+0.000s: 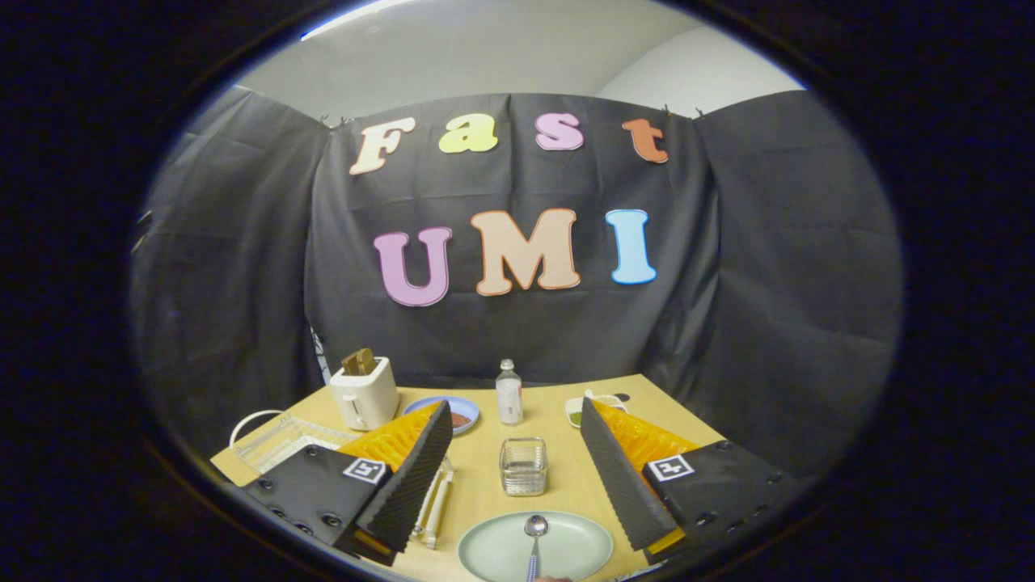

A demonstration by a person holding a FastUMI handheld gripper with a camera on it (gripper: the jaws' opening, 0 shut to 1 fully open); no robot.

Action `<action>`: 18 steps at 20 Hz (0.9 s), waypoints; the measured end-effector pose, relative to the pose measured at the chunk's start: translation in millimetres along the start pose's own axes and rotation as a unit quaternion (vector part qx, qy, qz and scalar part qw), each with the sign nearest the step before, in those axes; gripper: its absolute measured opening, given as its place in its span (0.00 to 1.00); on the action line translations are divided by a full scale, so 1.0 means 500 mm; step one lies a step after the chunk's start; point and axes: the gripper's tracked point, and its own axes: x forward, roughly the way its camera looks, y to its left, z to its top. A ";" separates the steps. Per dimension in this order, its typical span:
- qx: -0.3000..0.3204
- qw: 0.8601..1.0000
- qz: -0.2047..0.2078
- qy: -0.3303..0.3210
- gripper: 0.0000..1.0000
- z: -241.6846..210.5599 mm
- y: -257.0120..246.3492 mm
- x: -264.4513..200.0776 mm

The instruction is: Take the plate from the dish rack, then take the spoon from the basket and place it into the plate.

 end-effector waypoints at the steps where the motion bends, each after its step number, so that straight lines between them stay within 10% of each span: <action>1: 0.000 1.000 0.004 -0.003 1.00 0.010 0.006 0.001; 18: -0.002 0.999 0.023 -0.041 1.00 0.103 0.038 -0.002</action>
